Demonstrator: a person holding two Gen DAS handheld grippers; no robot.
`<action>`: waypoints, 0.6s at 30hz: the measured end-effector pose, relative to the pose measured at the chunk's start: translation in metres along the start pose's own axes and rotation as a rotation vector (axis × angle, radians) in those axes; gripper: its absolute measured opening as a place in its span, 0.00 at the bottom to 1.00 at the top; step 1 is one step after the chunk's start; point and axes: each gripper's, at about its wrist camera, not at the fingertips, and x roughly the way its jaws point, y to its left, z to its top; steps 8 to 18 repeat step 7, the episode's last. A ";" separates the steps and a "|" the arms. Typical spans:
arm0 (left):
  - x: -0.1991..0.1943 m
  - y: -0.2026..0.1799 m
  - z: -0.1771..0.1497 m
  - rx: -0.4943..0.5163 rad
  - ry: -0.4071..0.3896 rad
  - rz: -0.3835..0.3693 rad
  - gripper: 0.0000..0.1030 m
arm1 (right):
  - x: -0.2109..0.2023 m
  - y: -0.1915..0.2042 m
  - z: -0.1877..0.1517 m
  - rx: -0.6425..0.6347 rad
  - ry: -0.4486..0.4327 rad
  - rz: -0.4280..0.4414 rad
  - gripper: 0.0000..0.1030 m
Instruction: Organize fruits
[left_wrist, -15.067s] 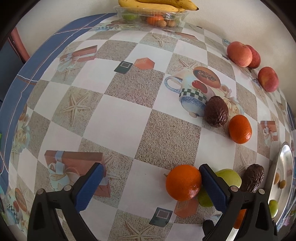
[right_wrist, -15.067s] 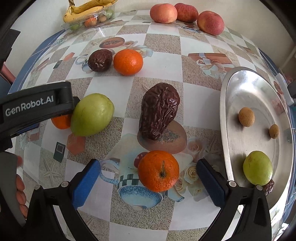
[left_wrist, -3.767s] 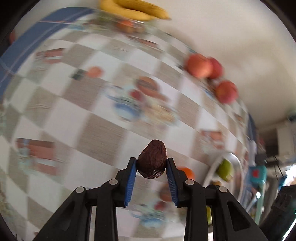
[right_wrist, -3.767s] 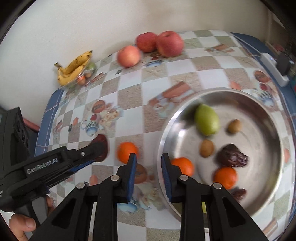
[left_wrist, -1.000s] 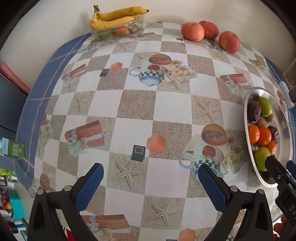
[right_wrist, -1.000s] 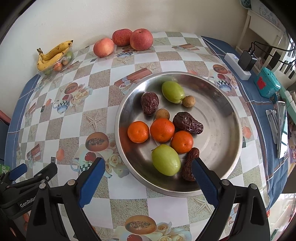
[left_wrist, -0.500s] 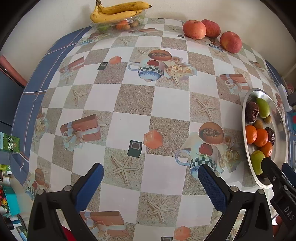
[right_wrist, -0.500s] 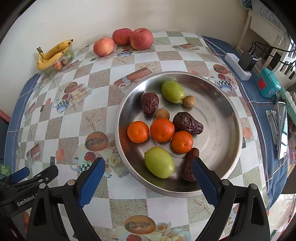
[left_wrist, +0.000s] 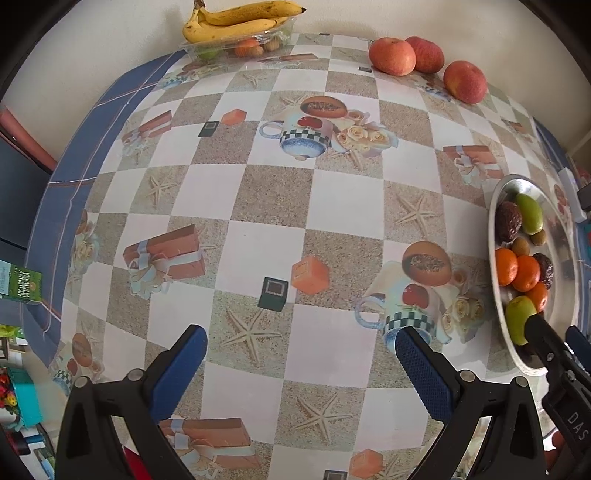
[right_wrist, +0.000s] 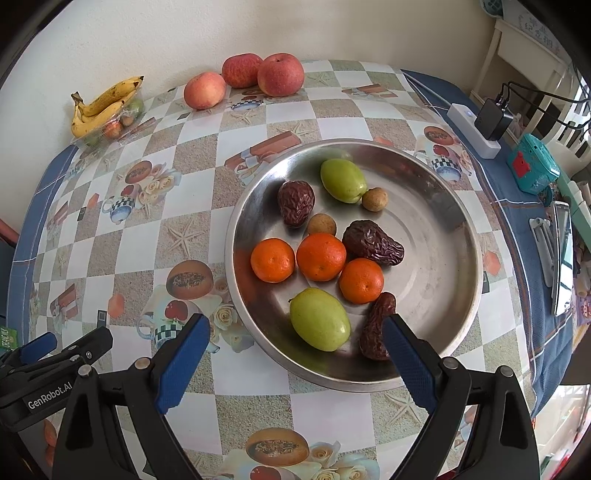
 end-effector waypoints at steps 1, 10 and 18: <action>0.000 0.000 -0.001 0.001 -0.002 -0.001 1.00 | 0.000 0.000 0.000 0.000 0.001 0.000 0.92; -0.004 0.001 0.001 -0.007 -0.021 -0.001 1.00 | 0.001 0.000 0.000 -0.004 0.003 -0.003 0.92; -0.004 0.001 0.001 -0.007 -0.021 -0.001 1.00 | 0.001 0.000 0.000 -0.004 0.003 -0.003 0.92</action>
